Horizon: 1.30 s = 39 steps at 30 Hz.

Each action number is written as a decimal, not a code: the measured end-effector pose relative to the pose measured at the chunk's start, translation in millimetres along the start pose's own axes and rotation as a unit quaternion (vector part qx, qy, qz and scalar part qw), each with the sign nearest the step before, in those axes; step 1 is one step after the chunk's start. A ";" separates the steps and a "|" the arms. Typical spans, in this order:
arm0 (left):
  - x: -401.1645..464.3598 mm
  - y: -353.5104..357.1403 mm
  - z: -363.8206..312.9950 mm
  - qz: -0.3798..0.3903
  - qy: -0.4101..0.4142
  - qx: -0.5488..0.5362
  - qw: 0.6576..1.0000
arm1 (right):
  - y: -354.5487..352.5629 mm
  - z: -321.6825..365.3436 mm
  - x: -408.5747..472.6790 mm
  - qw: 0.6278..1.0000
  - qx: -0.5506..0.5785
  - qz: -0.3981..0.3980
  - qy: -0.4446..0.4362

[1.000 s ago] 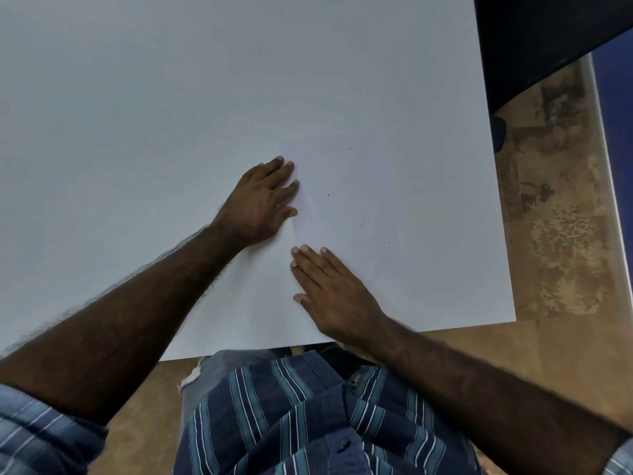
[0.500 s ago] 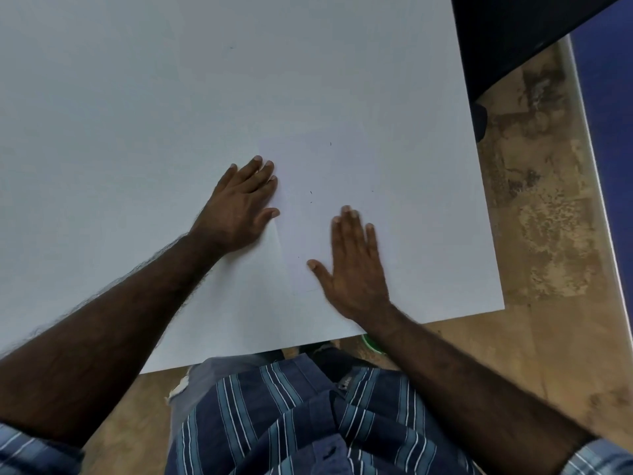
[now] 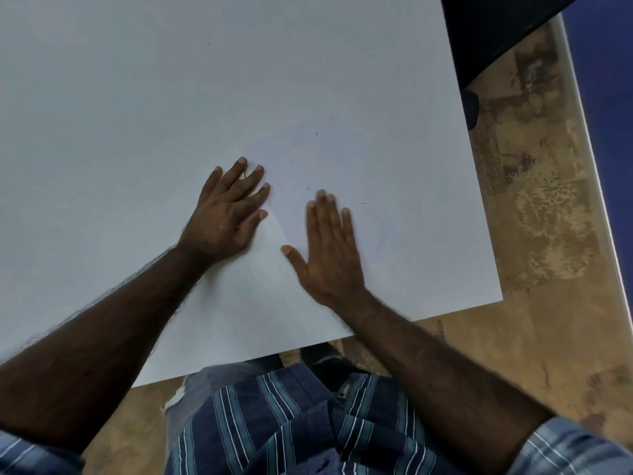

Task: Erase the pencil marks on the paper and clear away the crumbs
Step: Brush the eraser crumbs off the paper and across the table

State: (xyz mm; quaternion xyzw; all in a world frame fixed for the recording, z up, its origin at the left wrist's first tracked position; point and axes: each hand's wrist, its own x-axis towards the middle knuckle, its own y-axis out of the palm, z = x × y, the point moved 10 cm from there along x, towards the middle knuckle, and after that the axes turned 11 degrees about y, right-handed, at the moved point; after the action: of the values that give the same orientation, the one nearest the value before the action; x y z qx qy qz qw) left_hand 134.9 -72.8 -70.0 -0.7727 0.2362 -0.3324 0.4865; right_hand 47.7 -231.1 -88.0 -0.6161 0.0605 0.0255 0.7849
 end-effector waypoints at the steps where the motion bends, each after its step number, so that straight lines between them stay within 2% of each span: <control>1: 0.2 0.6 -1.0 -0.010 0.000 -0.002 1.000 | -2.1 -10.4 -1.7 1.000 0.001 -0.001 0.018; 11: 9.1 0.3 -5.4 -0.013 -0.049 -0.017 0.999 | -6.6 -2.7 -5.8 0.998 0.038 -0.013 0.040; 16: 10.0 12.5 -9.3 0.033 -0.006 -0.019 0.999 | -9.2 24.5 -7.9 0.997 0.067 -0.023 0.019; 20: 6.2 14.4 -8.5 0.025 0.021 -0.027 0.999 | -8.8 56.6 19.9 0.997 0.059 -0.029 -0.038; 23: 6.8 11.3 -10.2 0.018 0.022 -0.019 0.999 | -0.9 55.8 33.0 0.998 0.029 -0.019 -0.046; 26: 7.5 9.6 -10.5 0.024 0.011 -0.011 1.000 | -2.0 21.2 25.7 0.999 0.019 -0.028 -0.005; 30: 7.5 9.0 -10.8 0.019 0.007 -0.011 1.000 | -12.0 -47.5 2.9 0.988 0.003 -0.037 0.147; 32: 7.5 9.3 -11.3 0.018 0.006 -0.009 1.000 | -18.1 -56.6 -2.5 0.983 0.010 -0.041 0.180; 33: 7.5 9.8 -10.8 0.020 0.005 -0.009 1.000 | -18.3 -47.6 -0.6 0.986 0.018 -0.042 0.162; 37: 6.4 13.2 -8.9 0.024 0.016 -0.002 1.000 | -4.3 35.3 16.8 0.999 0.041 -0.036 -0.003; 39: 5.9 13.7 -7.9 0.019 0.022 -0.003 1.000 | 1.7 50.4 24.6 0.998 0.037 -0.035 -0.021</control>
State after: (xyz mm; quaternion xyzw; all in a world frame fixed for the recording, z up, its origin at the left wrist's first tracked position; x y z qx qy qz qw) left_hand 132.4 -87.3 -78.4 -0.7618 0.2629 -0.3393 0.4853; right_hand 75.1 -182.6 -80.9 -0.5880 0.0234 0.0085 0.8085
